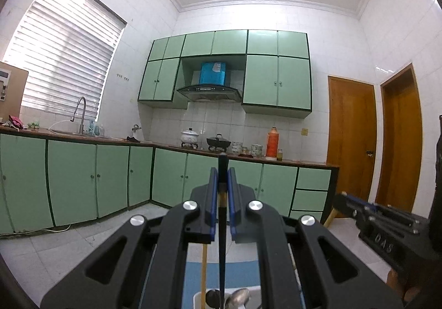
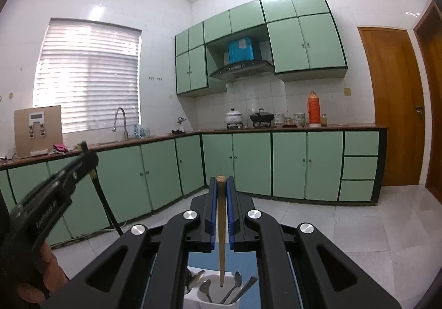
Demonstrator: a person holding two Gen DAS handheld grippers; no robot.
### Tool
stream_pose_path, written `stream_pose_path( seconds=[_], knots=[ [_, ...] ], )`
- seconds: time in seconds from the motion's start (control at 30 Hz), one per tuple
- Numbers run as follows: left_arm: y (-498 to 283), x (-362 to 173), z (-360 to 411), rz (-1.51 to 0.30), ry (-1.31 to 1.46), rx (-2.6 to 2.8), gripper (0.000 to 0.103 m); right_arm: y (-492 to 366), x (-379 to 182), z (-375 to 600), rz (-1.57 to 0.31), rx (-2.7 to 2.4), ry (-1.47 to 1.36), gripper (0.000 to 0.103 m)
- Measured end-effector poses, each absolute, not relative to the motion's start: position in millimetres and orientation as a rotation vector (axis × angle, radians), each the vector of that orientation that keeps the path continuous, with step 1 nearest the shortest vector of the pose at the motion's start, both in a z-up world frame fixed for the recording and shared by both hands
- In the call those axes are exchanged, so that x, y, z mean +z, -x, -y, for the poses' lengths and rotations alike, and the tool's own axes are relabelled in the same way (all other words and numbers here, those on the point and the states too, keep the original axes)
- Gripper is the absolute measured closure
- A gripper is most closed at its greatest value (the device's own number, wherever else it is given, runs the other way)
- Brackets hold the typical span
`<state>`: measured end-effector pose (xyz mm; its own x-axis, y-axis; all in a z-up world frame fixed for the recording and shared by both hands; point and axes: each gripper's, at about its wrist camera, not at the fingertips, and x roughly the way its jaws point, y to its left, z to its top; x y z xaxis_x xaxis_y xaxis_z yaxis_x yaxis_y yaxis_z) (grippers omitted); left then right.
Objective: Organize utensils
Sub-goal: 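Carry both chopsticks over the white holder and lower them into it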
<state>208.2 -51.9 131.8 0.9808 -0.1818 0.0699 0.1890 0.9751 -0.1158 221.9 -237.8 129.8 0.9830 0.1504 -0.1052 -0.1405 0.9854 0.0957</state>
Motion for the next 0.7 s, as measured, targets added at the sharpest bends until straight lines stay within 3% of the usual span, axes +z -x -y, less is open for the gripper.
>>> stream_pose_path(
  seconds=[0.7],
  knots=[
    [-287,40,36,-0.235,0.087,-0.147,0.096,-277,46,221,-0.304,0.154,-0.081,0.096]
  ],
)
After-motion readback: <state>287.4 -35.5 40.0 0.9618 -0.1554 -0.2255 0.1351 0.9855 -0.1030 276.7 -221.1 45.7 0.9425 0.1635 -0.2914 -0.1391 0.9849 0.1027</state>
